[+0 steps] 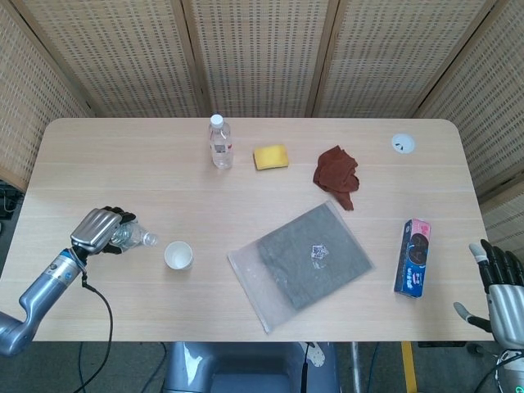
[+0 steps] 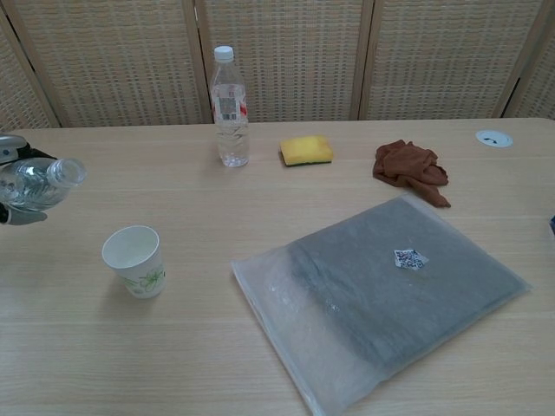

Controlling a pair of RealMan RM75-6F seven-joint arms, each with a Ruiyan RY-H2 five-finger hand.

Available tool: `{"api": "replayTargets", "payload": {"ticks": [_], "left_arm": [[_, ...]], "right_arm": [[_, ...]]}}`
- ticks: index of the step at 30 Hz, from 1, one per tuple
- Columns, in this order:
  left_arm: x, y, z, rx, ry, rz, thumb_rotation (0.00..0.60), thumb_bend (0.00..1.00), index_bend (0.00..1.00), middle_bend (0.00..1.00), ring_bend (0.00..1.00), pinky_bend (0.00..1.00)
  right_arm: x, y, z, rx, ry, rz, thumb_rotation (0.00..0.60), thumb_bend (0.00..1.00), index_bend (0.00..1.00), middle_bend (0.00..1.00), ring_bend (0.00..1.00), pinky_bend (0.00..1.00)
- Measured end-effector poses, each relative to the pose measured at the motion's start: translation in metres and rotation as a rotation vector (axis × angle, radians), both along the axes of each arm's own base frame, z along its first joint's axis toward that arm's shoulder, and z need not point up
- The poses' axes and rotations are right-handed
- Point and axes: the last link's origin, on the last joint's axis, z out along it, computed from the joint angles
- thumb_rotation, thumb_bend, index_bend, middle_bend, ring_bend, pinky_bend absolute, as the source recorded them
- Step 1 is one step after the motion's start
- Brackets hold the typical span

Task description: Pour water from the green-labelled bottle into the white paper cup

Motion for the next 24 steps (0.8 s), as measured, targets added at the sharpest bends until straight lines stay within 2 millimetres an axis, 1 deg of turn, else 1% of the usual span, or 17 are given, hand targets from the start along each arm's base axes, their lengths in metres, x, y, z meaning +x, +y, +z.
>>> {"api": "replayTargets", "payload": {"ticks": [7,15,20,24], "left_arm": [[-0.001,-0.001,-0.008,-0.018,0.054,0.000,0.600,0.59,0.60,0.53,0.35,0.44],[-0.005,0.003,-0.008,-0.022,0.099,0.002,0.600,0.59,0.60,0.53,0.35,0.44],[-0.004,0.008,-0.009,-0.030,0.145,-0.011,0.600,0.59,0.60,0.53,0.35,0.44],[0.000,0.012,-0.013,-0.039,0.202,-0.044,0.600,0.59,0.60,0.53,0.35,0.44]], "right_arm": [[0.001,0.002,0.001,-0.007,0.000,0.003,0.600,0.00,0.00,0.00,0.00,0.00],[0.000,0.003,0.002,-0.010,0.001,0.000,0.600,0.00,0.00,0.00,0.00,0.00],[0.000,0.002,0.001,-0.009,0.003,-0.004,0.600,0.00,0.00,0.00,0.00,0.00],[-0.002,0.001,0.001,-0.012,0.005,-0.011,0.600,0.00,0.00,0.00,0.00,0.00]]}}
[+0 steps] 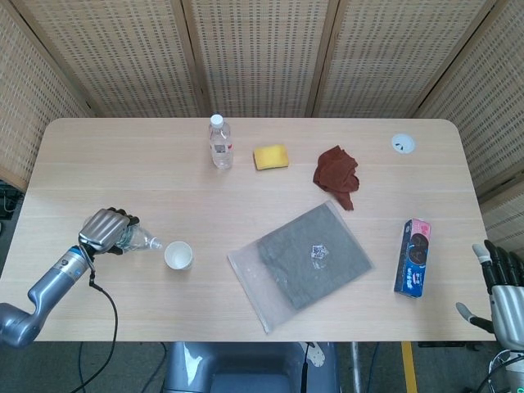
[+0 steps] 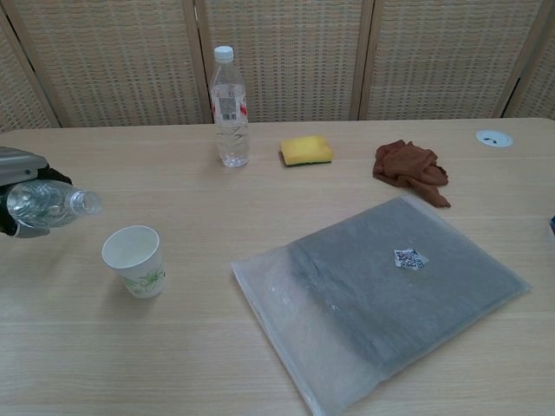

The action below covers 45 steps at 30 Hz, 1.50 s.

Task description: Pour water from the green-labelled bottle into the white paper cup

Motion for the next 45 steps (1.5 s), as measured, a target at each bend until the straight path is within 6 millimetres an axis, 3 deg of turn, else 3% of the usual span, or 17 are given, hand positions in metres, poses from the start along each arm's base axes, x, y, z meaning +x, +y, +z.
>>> {"api": "replayTargets", "payload": {"ticks": [11,45], "left_arm": [[0.014,0.001,-0.010,-0.010,0.075,-0.049,0.600,0.59,0.60,0.53,0.35,0.44],[0.006,0.003,0.002,0.031,0.138,-0.065,0.600,0.59,0.61,0.53,0.35,0.44]], "right_arm": [[-0.001,0.000,0.002,-0.003,-0.007,-0.002,0.600,0.00,0.00,0.00,0.00,0.00],[-0.001,0.000,0.001,-0.002,-0.001,0.000,0.600,0.00,0.00,0.00,0.00,0.00]]}}
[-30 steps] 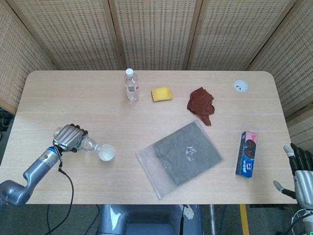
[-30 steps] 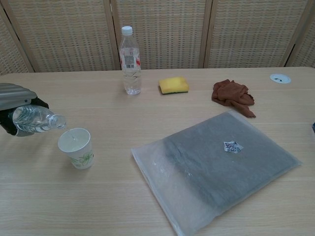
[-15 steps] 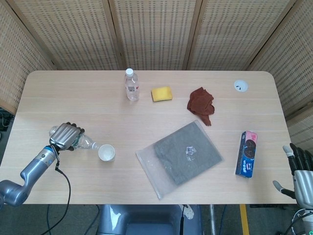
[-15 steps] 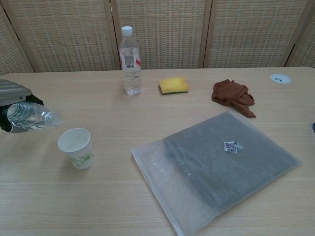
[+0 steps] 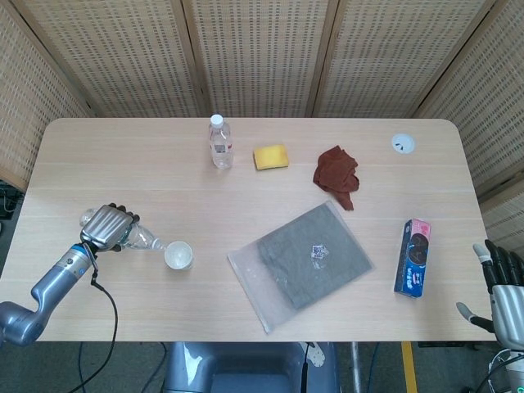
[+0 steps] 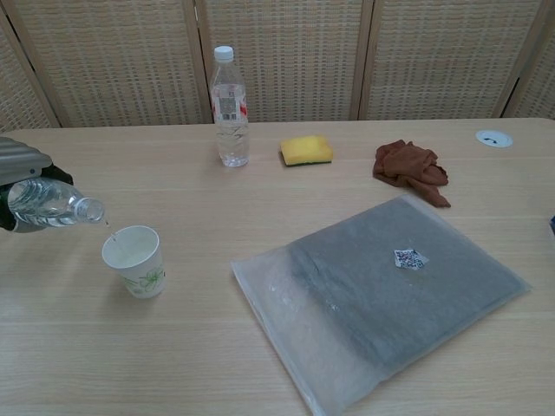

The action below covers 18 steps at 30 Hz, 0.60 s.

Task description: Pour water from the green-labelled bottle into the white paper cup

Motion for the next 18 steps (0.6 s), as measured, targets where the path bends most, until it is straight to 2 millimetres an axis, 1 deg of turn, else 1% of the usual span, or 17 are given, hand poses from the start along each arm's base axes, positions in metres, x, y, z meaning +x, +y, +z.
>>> {"api": "replayTargets", "payload": {"ticks": [7,11,18], "left_arm": [[0.0001,-0.0007,-0.0004,0.003,-0.014,0.006,0.600,0.59,0.61,0.53,0.35,0.44],[0.0004,-0.0012,0.0001,0.005,-0.053,0.027,0.600,0.59,0.61,0.53,0.35,0.44],[0.0007,-0.0012,0.0074,0.007,-0.219,0.126,0.600,0.59,0.62,0.53,0.35,0.44]], "right_arm": [[0.0001,0.0003,0.0005,-0.001,-0.001,0.001,0.600,0.00,0.00,0.00,0.00,0.00],[0.0001,0.0004,0.0005,0.000,-0.002,0.001,0.600,0.00,0.00,0.00,0.00,0.00],[0.0002,0.0004,0.0001,0.001,-0.001,0.002,0.600,0.00,0.00,0.00,0.00,0.00]]}}
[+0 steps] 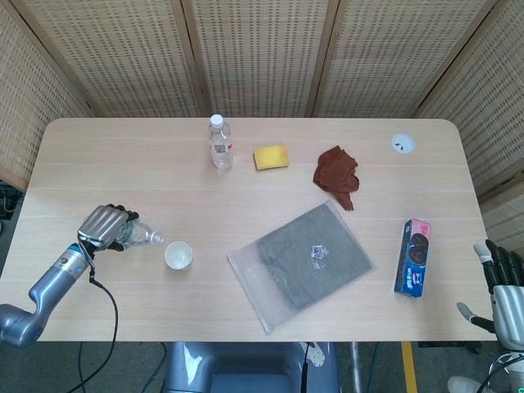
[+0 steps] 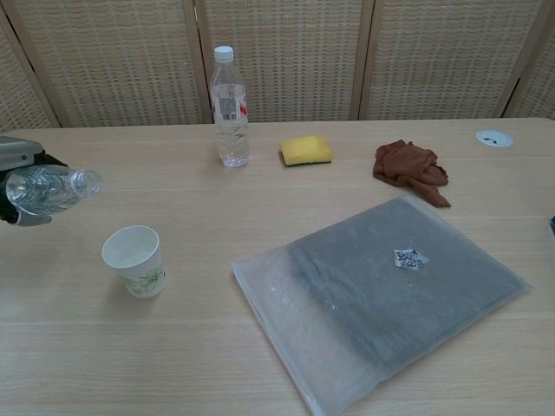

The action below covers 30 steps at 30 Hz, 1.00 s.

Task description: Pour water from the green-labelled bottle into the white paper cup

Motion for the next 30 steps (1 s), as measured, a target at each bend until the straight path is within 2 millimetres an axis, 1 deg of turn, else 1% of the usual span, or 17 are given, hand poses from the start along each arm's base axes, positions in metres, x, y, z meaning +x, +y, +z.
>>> {"api": "replayTargets", "payload": {"ticks": [9,16,22,27,30], "left_arm": [[-0.003,0.005,0.015,0.028,-0.224,0.109,0.600,0.59,0.62,0.53,0.35,0.44],[-0.010,0.013,0.017,0.064,-0.443,0.214,0.600,0.59,0.62,0.53,0.35,0.44],[-0.009,0.016,0.006,0.085,-0.678,0.291,0.600,0.59,0.62,0.53,0.35,0.44],[-0.003,0.016,-0.012,0.096,-0.896,0.360,0.600,0.59,0.62,0.53,0.35,0.44],[0.000,0.016,-0.025,0.107,-0.985,0.380,0.600,0.58,0.62,0.53,0.35,0.44]], "right_arm": [[0.001,-0.001,-0.003,0.007,0.006,0.000,0.600,0.00,0.00,0.00,0.00,0.00],[0.001,-0.001,-0.004,0.013,0.010,-0.001,0.600,0.00,0.00,0.00,0.00,0.00],[0.001,-0.002,-0.005,0.016,0.012,-0.002,0.600,0.00,0.00,0.00,0.00,0.00],[0.001,-0.002,-0.006,0.019,0.014,-0.003,0.600,0.00,0.00,0.00,0.00,0.00],[0.000,-0.002,-0.007,0.022,0.015,-0.004,0.600,0.00,0.00,0.00,0.00,0.00]]}}
